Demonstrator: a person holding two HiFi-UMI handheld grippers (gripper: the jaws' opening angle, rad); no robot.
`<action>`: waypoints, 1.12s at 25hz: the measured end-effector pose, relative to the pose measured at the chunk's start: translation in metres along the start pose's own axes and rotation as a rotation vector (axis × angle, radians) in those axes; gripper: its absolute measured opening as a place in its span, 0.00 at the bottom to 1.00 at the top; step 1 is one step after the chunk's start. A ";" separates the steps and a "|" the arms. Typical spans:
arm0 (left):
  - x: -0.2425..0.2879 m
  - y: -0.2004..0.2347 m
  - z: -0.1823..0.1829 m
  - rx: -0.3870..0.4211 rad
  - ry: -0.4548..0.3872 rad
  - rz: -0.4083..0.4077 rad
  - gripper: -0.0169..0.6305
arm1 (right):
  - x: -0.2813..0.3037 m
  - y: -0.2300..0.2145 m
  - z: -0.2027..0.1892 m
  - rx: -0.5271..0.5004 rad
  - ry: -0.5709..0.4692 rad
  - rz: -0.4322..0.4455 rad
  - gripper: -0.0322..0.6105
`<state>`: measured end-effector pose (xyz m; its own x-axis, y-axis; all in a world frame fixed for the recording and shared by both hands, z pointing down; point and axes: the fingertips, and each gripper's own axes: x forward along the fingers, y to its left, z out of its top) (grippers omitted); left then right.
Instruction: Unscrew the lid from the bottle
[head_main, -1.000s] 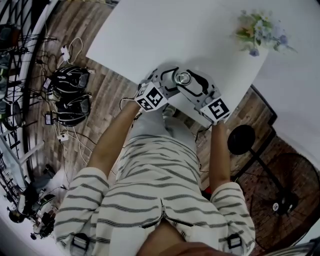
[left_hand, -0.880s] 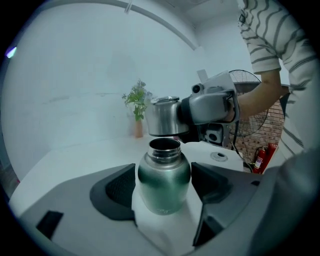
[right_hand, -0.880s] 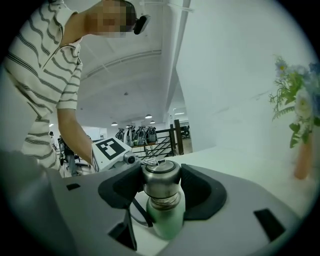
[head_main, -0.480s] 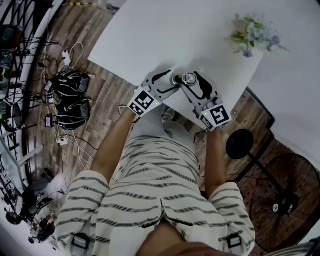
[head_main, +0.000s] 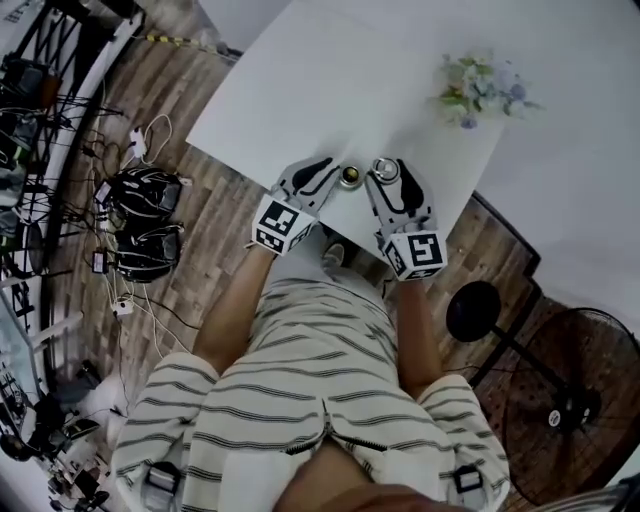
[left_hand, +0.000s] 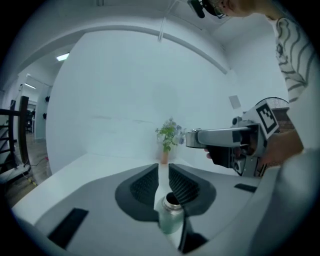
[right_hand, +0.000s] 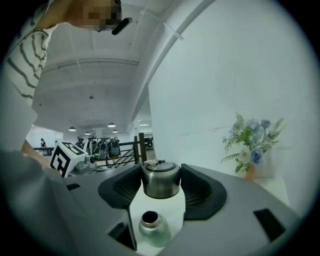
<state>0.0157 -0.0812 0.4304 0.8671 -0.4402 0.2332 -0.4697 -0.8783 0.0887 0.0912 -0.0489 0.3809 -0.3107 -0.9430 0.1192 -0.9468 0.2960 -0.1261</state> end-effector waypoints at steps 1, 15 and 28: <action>-0.003 0.000 0.006 0.000 -0.006 0.024 0.09 | -0.003 0.000 0.005 0.004 -0.003 -0.021 0.45; -0.051 -0.021 0.093 0.053 -0.072 0.224 0.02 | -0.039 0.015 0.068 -0.016 -0.052 -0.123 0.45; -0.083 -0.029 0.133 0.065 -0.123 0.327 0.02 | -0.054 0.028 0.097 -0.044 -0.083 -0.144 0.44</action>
<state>-0.0205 -0.0439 0.2797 0.6881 -0.7155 0.1205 -0.7175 -0.6958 -0.0339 0.0897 -0.0041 0.2751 -0.1649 -0.9850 0.0507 -0.9844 0.1611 -0.0703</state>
